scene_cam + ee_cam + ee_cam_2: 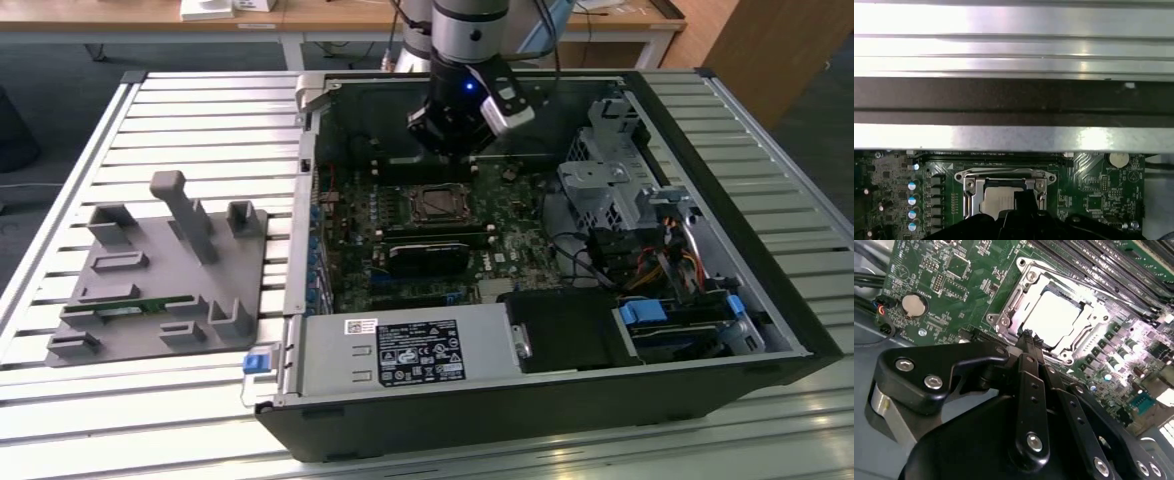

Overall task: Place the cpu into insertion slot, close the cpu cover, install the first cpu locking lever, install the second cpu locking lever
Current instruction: 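Install the second cpu locking lever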

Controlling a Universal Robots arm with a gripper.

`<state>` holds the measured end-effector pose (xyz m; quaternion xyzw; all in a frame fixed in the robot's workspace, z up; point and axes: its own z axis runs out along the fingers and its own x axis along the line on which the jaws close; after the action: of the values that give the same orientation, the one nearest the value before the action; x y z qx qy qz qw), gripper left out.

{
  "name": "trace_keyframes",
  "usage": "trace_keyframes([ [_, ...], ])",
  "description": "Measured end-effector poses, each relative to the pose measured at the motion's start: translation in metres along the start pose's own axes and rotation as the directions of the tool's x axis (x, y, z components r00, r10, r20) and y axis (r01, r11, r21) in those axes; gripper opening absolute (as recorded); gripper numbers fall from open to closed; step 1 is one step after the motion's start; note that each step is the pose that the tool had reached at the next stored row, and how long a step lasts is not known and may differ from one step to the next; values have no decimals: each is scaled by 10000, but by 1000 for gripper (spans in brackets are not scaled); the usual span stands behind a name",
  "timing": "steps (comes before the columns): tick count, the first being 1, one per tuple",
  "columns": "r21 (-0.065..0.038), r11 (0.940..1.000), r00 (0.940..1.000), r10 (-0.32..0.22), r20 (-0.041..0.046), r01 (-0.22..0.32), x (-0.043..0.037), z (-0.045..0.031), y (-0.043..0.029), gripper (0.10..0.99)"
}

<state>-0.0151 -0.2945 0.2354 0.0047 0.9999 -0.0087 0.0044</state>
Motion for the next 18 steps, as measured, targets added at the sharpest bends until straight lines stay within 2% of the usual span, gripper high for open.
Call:
trace_keyframes([
  [4,1,10000,10000,3,0,-3,0,2,-84,106],
  [12,0,10000,10000,2,0,-2,-3,6,-332,106],
  [15,-2,10000,10000,2,0,-2,-3,7,-395,106],
  [18,-47,10000,10000,2,-29,-2,-9,7,-430,106],
])
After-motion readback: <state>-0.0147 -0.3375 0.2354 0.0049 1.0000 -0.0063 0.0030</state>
